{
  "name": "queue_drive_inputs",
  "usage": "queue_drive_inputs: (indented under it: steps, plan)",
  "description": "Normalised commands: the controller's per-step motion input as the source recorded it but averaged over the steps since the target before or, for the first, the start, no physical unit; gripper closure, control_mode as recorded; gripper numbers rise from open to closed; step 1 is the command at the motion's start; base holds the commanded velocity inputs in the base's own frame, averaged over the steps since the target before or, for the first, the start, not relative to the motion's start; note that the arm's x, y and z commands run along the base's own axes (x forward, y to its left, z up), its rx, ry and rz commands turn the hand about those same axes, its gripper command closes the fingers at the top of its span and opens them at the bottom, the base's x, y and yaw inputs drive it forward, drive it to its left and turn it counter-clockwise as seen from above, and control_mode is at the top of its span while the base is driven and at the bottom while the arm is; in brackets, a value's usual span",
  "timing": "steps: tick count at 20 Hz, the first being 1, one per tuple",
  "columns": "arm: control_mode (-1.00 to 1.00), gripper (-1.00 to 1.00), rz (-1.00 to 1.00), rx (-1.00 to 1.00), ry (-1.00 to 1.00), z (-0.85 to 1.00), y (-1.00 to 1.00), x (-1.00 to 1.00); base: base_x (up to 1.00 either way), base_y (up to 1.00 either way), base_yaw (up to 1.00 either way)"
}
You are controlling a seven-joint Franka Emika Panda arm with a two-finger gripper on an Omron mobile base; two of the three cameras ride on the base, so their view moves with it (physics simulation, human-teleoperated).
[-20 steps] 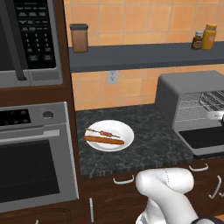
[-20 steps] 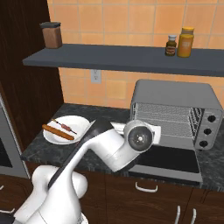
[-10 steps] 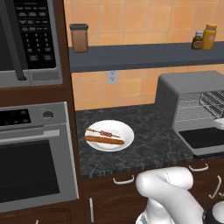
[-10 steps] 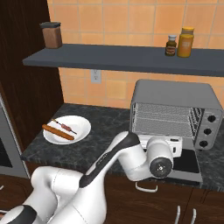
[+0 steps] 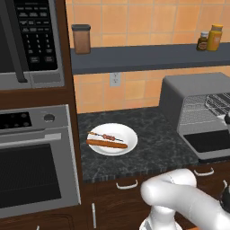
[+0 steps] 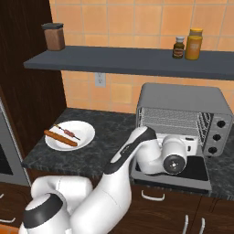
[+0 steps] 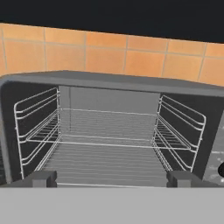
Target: Pick up the kebab skewer and baguette bread, and place them inside the toaster oven. Close the toaster oven door and start by setting the timer.
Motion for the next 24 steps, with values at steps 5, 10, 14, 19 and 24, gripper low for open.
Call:
queue_drive_inputs:
  steps: [5,10,14,19,24]
  plan:
    - [-1.0,-1.0,0.0,0.0,-0.07,0.0,0.0,0.27,0.0,0.0,0.0]
    - [-1.0,-1.0,-0.03,0.05,0.0,0.0,0.0,0.3,0.0,0.0,0.0]
    - [-1.0,-1.0,-0.01,0.02,0.0,-0.02,0.0,0.66,0.0,0.0,0.0]
    - [-1.0,-1.0,0.0,0.0,0.0,-0.13,0.0,0.33,0.0,0.0,0.0]
    - [-1.0,-1.0,0.0,0.0,0.01,-0.18,0.0,0.47,0.0,0.0,0.0]
